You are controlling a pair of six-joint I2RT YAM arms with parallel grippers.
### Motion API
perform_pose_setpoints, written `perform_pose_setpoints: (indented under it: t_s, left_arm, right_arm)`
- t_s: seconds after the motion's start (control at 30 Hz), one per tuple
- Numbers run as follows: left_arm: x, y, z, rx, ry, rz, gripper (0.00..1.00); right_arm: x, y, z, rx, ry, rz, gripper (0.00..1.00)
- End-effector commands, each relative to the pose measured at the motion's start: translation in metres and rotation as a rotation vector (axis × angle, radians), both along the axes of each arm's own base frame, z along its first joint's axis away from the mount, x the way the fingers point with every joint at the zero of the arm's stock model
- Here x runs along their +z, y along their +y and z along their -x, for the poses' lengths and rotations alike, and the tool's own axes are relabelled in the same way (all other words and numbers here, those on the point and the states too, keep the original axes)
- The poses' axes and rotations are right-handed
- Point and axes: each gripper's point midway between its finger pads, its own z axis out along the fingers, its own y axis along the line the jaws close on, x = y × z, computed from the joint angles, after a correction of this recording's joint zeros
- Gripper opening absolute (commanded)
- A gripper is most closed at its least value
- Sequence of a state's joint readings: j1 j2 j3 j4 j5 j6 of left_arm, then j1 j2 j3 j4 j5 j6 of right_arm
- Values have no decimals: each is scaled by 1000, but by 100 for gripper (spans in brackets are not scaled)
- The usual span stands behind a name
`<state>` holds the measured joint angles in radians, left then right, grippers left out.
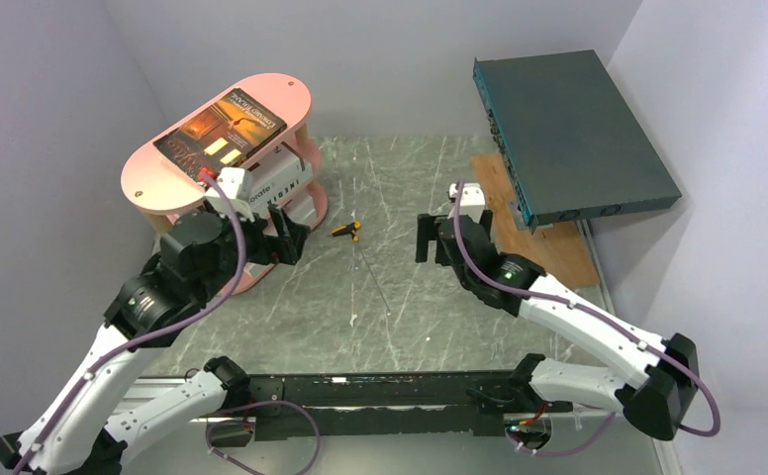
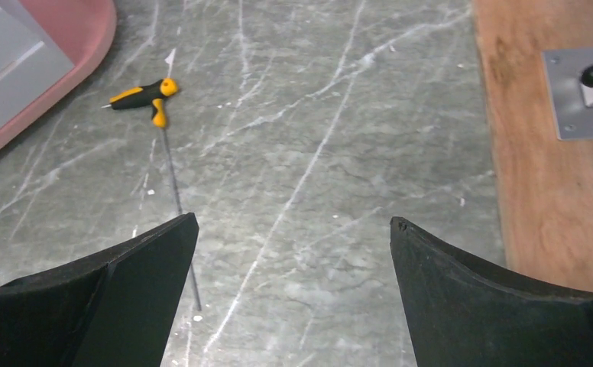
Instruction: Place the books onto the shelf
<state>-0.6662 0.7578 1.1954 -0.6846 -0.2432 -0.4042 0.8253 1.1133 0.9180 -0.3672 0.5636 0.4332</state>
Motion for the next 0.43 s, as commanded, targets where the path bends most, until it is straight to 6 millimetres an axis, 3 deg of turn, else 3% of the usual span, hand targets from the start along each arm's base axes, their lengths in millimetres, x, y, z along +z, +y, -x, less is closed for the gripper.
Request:
perform_pose_setpoints:
  t_s: [0.0, 0.2, 0.4]
  left_arm:
    - [-12, -20, -6, -68, 20, -5, 99]
    - [-39, -31, -10, -97, 112, -47, 99]
    - [-54, -35, -13, -95, 160, -60, 99]
  right_arm:
    - [-3, -31, 13, -63, -12, 39, 100]
    - [-8, -46, 22, -111, -17, 17, 100]
    - [-15, -40, 25, -85, -10, -31, 100]
